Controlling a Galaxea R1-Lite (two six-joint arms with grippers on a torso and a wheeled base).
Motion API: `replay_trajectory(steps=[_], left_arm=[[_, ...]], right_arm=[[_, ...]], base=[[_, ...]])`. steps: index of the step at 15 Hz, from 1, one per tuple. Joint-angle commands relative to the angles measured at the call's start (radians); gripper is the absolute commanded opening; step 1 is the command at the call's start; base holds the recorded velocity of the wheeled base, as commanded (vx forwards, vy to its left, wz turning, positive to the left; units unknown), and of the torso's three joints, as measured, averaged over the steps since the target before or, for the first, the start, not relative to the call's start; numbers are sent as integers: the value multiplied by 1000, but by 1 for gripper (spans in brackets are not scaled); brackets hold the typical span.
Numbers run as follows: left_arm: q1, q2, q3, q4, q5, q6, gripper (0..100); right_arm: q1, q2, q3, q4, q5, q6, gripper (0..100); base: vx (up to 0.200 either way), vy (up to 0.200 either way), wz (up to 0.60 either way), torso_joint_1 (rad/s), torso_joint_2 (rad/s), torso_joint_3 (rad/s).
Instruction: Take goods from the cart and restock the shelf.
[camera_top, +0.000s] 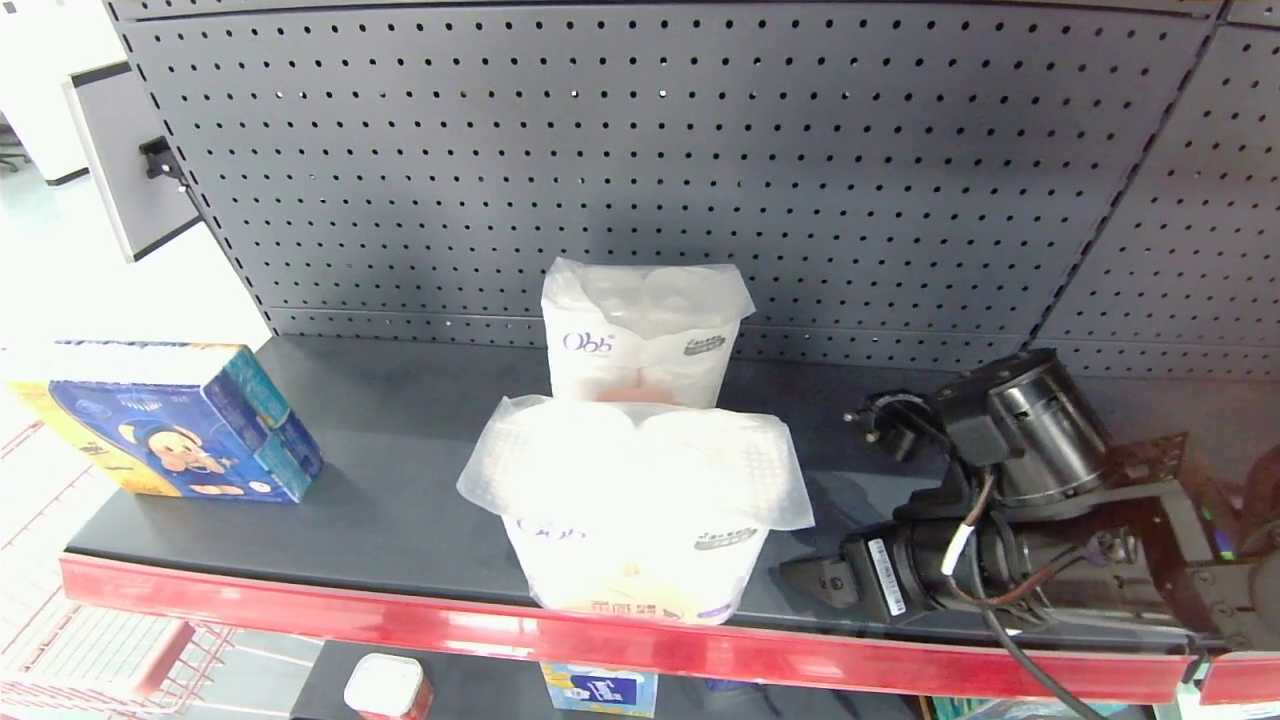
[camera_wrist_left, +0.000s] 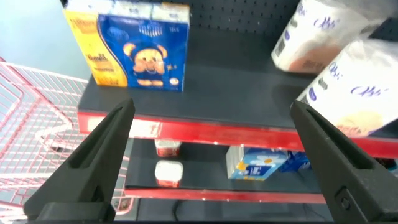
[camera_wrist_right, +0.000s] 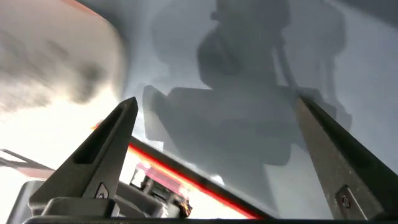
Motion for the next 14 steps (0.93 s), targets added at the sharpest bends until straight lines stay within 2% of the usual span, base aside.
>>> replay_trajectory(steps=[1,2,4,5,6,8,10,11,12,13,14], left_arm=[[0,-12,41,0,-4,1,100],[0,-24,54,0,-4,3,100],[-14,-70,118,0,-10,37,100],[-29,-74,133,0,-10,46,100],[-48,-78,149,0,-10,46,100],[-60,-82,170,2,-10,38,100],[-60,-137,216,10,-11,7,100],[-60,-173,238,16,-11,-3,100],[-60,-183,242,23,-11,-3,100],[-48,-206,235,96,-8,-29,100],[-39,-205,221,148,-10,-97,100]], right_arm=[[-102,-234,51,-14,-40,-72,100],[-136,-275,63,-14,-44,-109,100],[-328,-498,129,-11,-47,-342,100],[-406,-564,131,-3,-44,-405,100],[-486,-640,120,42,-46,-442,100],[-617,-828,85,247,-46,-476,100],[-708,-1053,31,528,-50,-476,100],[-739,-1154,28,600,-52,-476,100],[-746,-1187,29,617,-55,-476,100],[-775,-1312,52,658,-66,-476,100],[-779,-1374,82,661,-66,-476,100]], base=[[0,0,0,0,0,0],[0,0,0,0,0,0],[0,0,0,0,0,0],[0,0,0,0,0,0],[0,0,0,0,0,0],[0,0,0,0,0,0],[0,0,0,0,0,0],[0,0,0,0,0,0],[0,0,0,0,0,0],[0,0,0,0,0,0],[0,0,0,0,0,0]])
